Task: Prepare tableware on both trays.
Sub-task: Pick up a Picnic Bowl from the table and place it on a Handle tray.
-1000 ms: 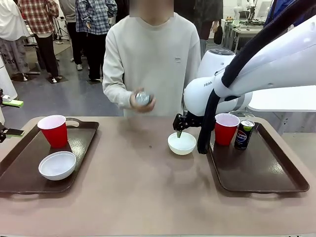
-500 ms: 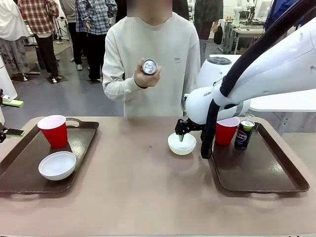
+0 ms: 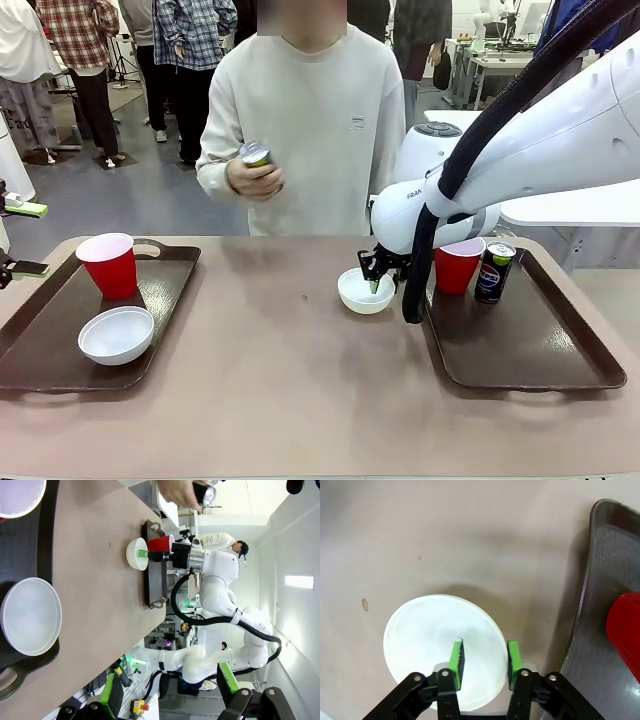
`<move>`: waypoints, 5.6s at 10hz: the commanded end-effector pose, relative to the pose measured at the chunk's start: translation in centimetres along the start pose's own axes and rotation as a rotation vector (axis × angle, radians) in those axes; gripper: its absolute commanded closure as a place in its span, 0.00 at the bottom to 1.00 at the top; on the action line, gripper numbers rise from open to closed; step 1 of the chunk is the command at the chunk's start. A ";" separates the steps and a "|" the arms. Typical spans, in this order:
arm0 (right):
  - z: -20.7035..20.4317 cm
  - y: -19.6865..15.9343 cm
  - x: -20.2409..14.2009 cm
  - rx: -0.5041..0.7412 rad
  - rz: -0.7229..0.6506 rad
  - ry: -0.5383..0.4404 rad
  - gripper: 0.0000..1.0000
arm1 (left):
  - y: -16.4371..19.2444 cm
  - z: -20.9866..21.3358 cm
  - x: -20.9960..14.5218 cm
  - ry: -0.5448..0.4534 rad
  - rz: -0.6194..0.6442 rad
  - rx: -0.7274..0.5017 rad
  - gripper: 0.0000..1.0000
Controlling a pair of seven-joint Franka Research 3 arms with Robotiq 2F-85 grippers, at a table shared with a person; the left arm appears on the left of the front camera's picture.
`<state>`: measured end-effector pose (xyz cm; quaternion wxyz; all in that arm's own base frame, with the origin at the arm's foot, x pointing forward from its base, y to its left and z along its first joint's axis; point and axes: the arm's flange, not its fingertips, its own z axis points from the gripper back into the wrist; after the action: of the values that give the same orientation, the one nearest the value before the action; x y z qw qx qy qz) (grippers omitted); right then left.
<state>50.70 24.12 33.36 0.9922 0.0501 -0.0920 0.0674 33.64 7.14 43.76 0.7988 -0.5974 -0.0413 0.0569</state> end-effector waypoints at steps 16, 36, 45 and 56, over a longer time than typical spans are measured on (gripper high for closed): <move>15.0 -17.1 -12.2 0.122 0.014 0.060 1.00 | 0.1 0.2 -0.2 0.005 -0.018 -0.005 0.00; 17.0 -17.1 -15.9 0.030 0.045 0.118 0.13 | 0.1 0.2 -0.2 0.005 -0.018 -0.005 0.00; 17.3 -17.0 -15.6 0.032 0.073 0.107 0.00 | 0.1 0.2 -0.2 0.005 -0.018 -0.005 0.00; 22.7 -27.1 -18.0 1.301 -0.624 0.016 0.00 | 0.1 0.2 -0.2 0.005 -0.018 -0.005 0.00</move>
<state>31.79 -6.90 50.85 0.8744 0.4838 0.0057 -0.0378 33.65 7.18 43.75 0.7989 -0.5973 -0.0414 0.0574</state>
